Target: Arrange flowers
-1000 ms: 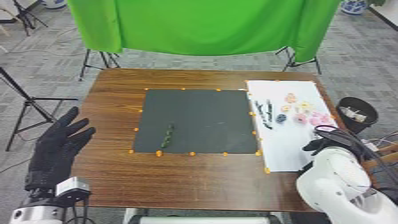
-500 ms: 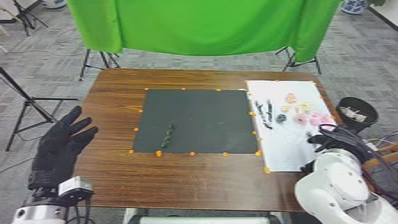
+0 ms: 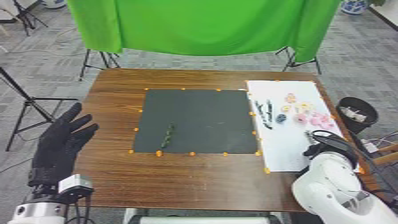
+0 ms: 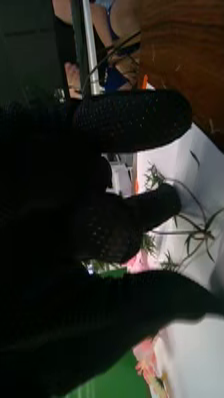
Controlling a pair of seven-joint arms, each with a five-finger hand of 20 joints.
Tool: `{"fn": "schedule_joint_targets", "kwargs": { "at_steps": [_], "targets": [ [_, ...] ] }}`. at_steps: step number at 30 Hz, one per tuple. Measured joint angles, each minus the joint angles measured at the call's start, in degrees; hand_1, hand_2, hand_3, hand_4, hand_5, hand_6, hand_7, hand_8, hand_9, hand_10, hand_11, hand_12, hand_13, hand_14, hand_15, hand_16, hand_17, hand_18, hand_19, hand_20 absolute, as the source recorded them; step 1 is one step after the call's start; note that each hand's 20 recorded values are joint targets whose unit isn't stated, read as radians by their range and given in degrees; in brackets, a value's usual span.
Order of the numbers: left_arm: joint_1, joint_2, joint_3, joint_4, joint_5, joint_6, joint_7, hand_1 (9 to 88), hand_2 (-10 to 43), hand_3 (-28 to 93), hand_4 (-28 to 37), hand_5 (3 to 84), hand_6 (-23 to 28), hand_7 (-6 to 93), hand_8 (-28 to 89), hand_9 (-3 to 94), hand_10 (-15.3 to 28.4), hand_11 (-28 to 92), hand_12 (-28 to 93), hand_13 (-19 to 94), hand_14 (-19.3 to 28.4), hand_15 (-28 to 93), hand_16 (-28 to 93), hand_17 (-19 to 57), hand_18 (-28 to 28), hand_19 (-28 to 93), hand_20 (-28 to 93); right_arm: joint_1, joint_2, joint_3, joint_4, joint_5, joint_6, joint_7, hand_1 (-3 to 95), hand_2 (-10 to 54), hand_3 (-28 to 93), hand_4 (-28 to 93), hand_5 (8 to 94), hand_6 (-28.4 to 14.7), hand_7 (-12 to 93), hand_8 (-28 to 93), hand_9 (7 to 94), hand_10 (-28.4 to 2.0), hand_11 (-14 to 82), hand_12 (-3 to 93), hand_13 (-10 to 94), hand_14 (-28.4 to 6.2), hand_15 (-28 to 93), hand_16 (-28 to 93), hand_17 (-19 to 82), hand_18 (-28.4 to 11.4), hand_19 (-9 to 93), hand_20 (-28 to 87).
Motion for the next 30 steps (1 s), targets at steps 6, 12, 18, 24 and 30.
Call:
{"fn": "schedule_joint_targets", "kwargs": {
  "at_steps": [6,12,18,24,30],
  "targets": [
    [0.0,0.23,0.33,0.03,-0.43,0.02,0.71,28.0,7.4,64,-24.1,34.6,7.5,11.4,-8,29.8,16.6,26,11,18,22.5,54,-10,-11.1,18.4,40,14,0.0,0.6,-2.0,1.3,-3.9,4.9,-0.1,72.2,-2.5,42,-12,78.2,-8.8,16,13,93.7,-9.2,67.7,17.5,94,-3.4,87,11,59,-10.1,89,-28],
    [0.0,0.23,0.55,0.06,-0.50,0.02,0.69,28.0,7.4,64,-24.0,34.6,7.5,11.4,-8,29.8,16.6,26,11,18,22.5,54,-10,-11.1,18.4,40,14,-0.2,1.4,-3.6,2.4,-6.1,9.7,-0.8,70.8,-2.6,50,-17,79.3,-9.3,17,18,93.7,-9.7,68.1,17.2,94,-4.0,87,11,55,-10.5,88,-23],
    [0.1,0.31,0.51,0.06,-0.67,0.08,0.79,28.0,7.4,64,-24.1,34.6,7.6,11.4,-8,29.8,16.7,26,11,18,22.5,54,-10,-11.1,18.4,40,14,-1.1,2.4,-4.5,2.4,-9.8,13.3,-1.7,67.4,-4.4,61,-23,80.8,-10.6,17,16,93.7,-9.4,69.8,15.7,94,-3.9,88,11,55,-10.1,88,-22],
    [0.3,0.70,0.48,0.05,-1.33,0.16,1.54,28.1,7.5,63,-24.1,34.6,7.6,11.3,-8,29.8,16.6,26,11,18,22.5,54,-10,-11.1,18.4,40,14,-1.3,3.5,-5.2,1.2,-13.1,16.7,-2.1,65.9,-6.1,65,-26,83.6,-11.2,16,16,93.7,-9.2,70.9,15.0,94,-3.5,89,10,57,-10.8,88,-24],
    [0.5,0.83,0.33,0.04,-1.40,0.17,1.77,28.3,7.6,63,-23.9,34.6,7.6,11.3,-8,29.7,16.6,26,11,18,22.6,54,-10,-11.1,18.5,40,14,-0.3,4.0,-5.3,-0.3,-14.2,17.0,-2.4,59.3,-4.8,64,-22,80.8,-10.8,15,17,93.7,-7.8,63.9,18.3,94,-1.9,84,11,62,-10.2,86,-28]
  ]
}}
